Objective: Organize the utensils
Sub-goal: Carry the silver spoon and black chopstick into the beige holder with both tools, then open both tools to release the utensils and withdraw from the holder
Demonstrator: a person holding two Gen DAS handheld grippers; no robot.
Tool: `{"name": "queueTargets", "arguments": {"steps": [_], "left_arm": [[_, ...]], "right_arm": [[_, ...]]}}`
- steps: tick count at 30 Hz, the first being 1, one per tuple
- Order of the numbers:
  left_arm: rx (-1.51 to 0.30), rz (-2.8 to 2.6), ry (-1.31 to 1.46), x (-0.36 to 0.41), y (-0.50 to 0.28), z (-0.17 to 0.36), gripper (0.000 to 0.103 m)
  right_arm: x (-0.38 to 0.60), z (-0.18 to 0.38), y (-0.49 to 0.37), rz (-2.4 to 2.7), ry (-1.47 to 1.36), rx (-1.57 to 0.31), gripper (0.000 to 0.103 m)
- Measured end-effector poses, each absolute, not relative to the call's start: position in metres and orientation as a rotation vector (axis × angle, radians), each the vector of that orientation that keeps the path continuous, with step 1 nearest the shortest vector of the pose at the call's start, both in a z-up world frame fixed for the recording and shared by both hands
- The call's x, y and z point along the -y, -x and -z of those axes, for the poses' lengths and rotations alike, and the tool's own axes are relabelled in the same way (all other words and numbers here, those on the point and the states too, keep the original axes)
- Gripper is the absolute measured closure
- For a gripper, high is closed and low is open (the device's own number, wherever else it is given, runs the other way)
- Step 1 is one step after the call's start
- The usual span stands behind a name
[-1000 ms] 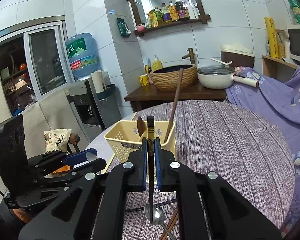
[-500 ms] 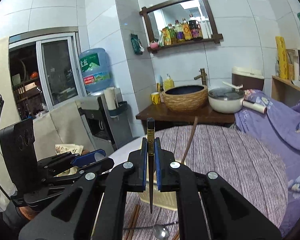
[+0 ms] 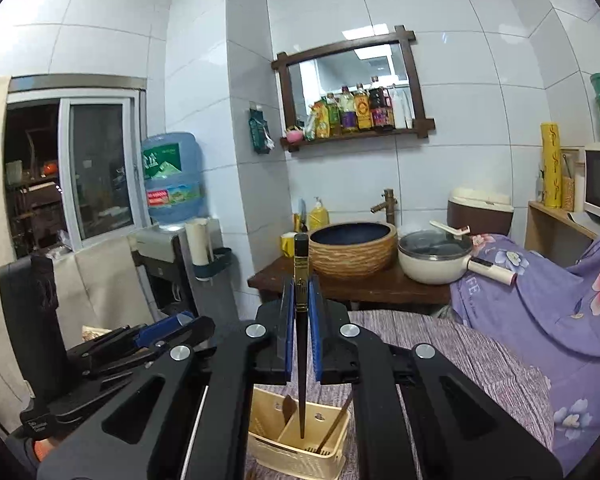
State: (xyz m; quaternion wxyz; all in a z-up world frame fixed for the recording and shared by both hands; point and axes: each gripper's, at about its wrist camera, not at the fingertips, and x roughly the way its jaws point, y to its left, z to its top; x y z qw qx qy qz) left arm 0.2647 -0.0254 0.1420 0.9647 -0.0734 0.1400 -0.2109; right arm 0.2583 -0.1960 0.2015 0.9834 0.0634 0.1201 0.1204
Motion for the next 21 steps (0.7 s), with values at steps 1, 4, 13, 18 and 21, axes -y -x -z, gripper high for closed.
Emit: {"name": "queueTargets", "arguments": {"steps": [1,4,13,18,21], "left_arm": [[-0.295,0.424,0.148,0.027,-0.267,-0.135,0.07],[-0.328,0.418,0.132,0.031,-0.273,-0.117,0.07],[-0.426,0.413,0.119,0.032,-0.288,-0.076,0.07],[-0.471,0.414,0.106,0.034,-0.292,-0.06,0.07],[-0.488,0.417,0.102,0.035,-0.294,-0.053,0.07]], "right_arm": [[0.196,-0.193,-0.264,-0.234,-0.128,-0.259,0.095],[0.196,-0.168,-0.277,-0.22,-0.135,-0.31,0.095],[0.194,-0.122,-0.298,-0.218,-0.139,-0.403,0.095],[0.195,-0.111,-0.301,-0.215,-0.146,-0.425,0.095],[0.197,-0.109,-0.301,-0.211,-0.146,-0.421,0.095]]}}
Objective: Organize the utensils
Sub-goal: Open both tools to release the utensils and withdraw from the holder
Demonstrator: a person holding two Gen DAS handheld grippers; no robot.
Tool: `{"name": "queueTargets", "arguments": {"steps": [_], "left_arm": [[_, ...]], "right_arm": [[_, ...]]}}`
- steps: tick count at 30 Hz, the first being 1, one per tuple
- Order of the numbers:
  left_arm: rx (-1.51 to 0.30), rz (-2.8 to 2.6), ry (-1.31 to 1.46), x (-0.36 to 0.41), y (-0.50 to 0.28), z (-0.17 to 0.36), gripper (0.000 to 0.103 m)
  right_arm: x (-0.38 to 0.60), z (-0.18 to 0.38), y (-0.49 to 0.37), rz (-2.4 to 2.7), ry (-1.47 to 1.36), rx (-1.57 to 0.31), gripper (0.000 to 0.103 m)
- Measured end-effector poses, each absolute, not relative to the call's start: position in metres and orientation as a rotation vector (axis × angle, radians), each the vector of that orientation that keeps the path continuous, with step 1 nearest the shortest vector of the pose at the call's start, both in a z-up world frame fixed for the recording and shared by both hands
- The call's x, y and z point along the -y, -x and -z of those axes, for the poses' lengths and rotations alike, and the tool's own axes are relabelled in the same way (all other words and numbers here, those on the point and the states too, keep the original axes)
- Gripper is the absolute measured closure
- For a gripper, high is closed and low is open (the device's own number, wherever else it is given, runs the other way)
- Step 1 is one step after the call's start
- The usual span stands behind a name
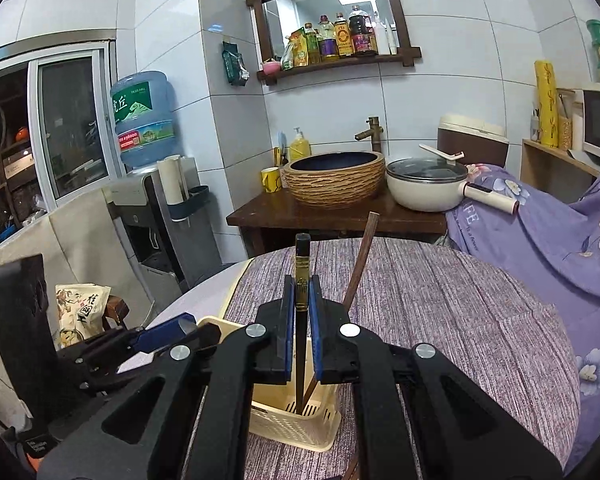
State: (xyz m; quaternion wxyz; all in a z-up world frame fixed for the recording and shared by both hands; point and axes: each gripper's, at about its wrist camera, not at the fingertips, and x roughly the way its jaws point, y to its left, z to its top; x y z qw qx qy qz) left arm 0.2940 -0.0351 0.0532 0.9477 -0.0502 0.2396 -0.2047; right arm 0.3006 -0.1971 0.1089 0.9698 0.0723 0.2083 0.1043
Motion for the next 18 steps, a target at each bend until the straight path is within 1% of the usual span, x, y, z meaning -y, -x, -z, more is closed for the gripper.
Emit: {"name": "queueTargets", "arguments": {"steps": [18], "left_arm": [[-0.535,0.395,0.054,0.039,-0.298,-0.038,0.069]], "right_arm": [[0.201,-0.106,-0.301,-0.184,-0.15,-0.417,0.095]]}}
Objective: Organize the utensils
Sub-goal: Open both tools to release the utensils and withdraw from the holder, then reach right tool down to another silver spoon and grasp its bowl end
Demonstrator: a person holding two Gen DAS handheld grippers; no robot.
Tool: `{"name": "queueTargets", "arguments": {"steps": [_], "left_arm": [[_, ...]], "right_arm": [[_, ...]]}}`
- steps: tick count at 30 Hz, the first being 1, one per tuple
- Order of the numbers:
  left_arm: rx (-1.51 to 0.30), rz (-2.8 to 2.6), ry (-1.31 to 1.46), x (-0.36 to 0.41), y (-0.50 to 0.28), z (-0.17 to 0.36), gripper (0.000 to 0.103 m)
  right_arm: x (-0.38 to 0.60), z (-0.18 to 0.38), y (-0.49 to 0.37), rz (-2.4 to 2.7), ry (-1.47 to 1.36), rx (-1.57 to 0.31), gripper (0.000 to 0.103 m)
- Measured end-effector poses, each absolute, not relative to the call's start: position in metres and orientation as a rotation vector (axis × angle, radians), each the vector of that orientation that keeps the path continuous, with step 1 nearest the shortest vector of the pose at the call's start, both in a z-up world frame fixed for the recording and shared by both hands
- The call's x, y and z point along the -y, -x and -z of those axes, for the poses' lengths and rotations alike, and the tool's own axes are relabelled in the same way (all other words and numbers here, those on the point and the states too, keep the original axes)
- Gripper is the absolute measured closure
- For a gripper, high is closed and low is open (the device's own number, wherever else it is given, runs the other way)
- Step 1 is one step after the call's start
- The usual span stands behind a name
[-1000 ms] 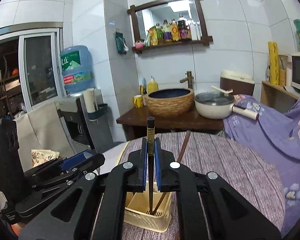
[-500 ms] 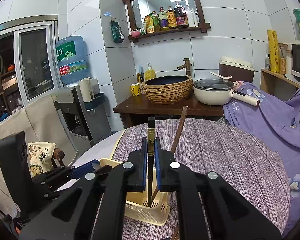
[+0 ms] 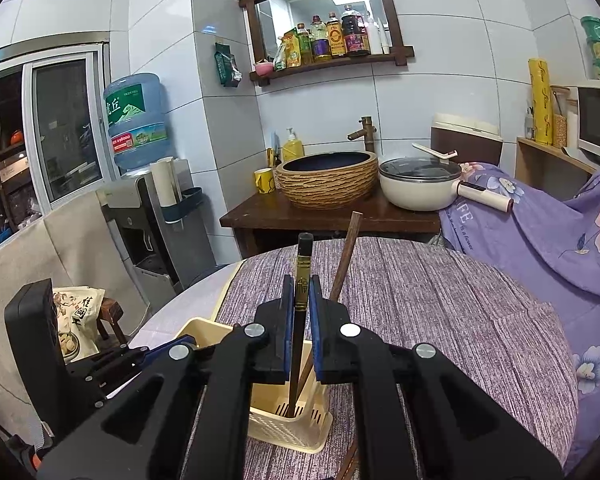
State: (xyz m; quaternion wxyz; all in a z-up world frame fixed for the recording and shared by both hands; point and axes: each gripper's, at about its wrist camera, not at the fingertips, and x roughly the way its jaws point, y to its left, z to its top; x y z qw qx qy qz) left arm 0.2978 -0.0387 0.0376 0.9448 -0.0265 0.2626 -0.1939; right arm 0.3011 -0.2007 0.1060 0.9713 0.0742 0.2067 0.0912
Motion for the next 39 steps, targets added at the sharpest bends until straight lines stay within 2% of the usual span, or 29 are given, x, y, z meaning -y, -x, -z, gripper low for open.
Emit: {"name": "queueTargets", "arguments": {"steps": [1,5,9,11,12,13,18,23,31,39], "left_arm": [[-0.533,0.397,0.049,0.038,-0.297,-0.038,0.068],[-0.493,0.39,0.051,0.035,-0.288,-0.044,0.047],[-0.462,0.388,0.056,0.03,-0.275,-0.05,0.036],[-0.441,0.382,0.054,0.026,-0.267,-0.052,0.028],[-0.435,0.377,0.051,0.024,-0.264,-0.053,0.025],[-0.43,0.367,0.047,0.022,-0.259,-0.053,0.023],[-0.433,0.325,0.039,0.007,-0.24,-0.047,0.011],[-0.497,0.331,0.004,-0.001,-0.228,-0.026,0.009],[-0.579,0.344,-0.049,0.0,-0.218,0.006,0.009],[-0.653,0.363,-0.089,0.001,-0.214,0.023,0.018]], "right_arm": [[0.202,-0.106,-0.301,-0.182,-0.149,-0.418,0.095],[0.203,-0.105,-0.301,-0.168,-0.15,-0.414,0.094],[0.204,-0.104,-0.299,-0.156,-0.145,-0.414,0.092],[0.205,-0.104,-0.295,-0.155,-0.137,-0.405,0.071],[0.206,-0.105,-0.291,-0.154,-0.14,-0.396,0.053],[0.208,-0.105,-0.287,-0.152,-0.148,-0.381,0.05],[0.212,-0.104,-0.263,-0.165,-0.125,-0.355,0.05],[0.209,-0.087,-0.24,-0.224,-0.074,-0.397,0.05],[0.189,-0.023,-0.226,-0.328,0.034,-0.583,0.05],[0.17,0.047,-0.224,-0.457,0.114,-0.794,0.05]]}}
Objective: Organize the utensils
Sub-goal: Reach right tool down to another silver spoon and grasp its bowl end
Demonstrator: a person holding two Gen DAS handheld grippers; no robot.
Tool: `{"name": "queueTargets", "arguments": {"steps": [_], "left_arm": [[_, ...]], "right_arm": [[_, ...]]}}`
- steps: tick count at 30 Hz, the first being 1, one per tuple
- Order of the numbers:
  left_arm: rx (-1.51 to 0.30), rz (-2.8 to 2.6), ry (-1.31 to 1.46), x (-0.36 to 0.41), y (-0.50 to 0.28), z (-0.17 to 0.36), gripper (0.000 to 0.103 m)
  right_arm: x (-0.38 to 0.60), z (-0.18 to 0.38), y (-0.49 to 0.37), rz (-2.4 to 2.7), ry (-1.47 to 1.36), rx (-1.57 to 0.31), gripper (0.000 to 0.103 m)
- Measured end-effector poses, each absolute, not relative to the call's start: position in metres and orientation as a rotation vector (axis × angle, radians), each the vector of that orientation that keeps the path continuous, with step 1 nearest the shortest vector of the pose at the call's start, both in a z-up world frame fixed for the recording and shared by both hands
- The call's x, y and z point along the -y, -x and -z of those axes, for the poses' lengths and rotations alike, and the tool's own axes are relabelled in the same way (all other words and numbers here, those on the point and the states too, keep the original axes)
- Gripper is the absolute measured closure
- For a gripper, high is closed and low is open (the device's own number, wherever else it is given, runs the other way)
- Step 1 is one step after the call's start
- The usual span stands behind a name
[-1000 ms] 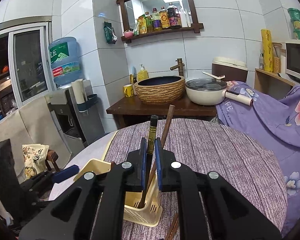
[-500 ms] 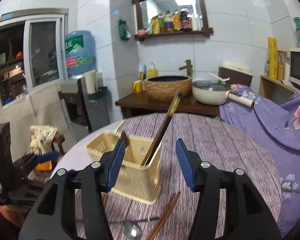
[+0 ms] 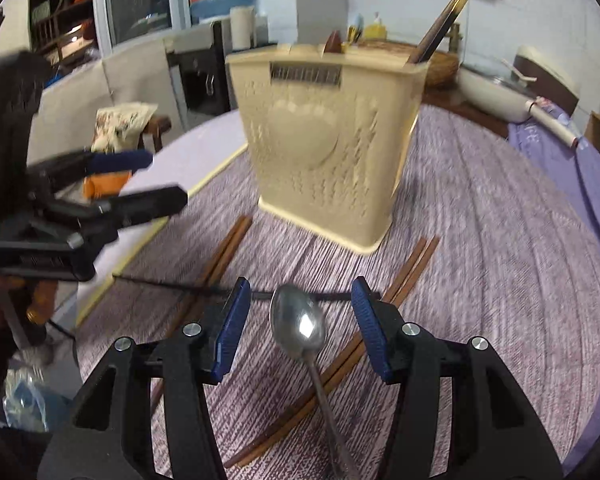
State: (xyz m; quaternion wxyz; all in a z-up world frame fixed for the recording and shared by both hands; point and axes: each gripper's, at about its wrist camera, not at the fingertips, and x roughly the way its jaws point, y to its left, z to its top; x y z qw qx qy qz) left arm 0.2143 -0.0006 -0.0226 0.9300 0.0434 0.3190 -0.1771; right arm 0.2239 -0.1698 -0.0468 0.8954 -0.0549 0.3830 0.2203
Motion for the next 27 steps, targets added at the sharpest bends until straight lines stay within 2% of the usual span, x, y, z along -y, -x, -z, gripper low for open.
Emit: {"name": "queueTargets", "arguments": {"steps": [8,21,27], "left_arm": [[-0.691,0.367,-0.112,0.0,-0.212,0.032,0.02],[-0.708,0.379,-0.094,0.003,-0.215,0.031,0.021],[-0.717,0.384,-0.086,0.007,-0.218,0.03,0.021]], "right_arm": [[0.166,0.078,-0.225,-0.478,0.147,-0.878,0.05],[0.155,0.092,-0.24,-0.466,0.192,-0.912,0.05],[0.147,0.091,-0.24,-0.489,0.221,-0.902,0.064]]}}
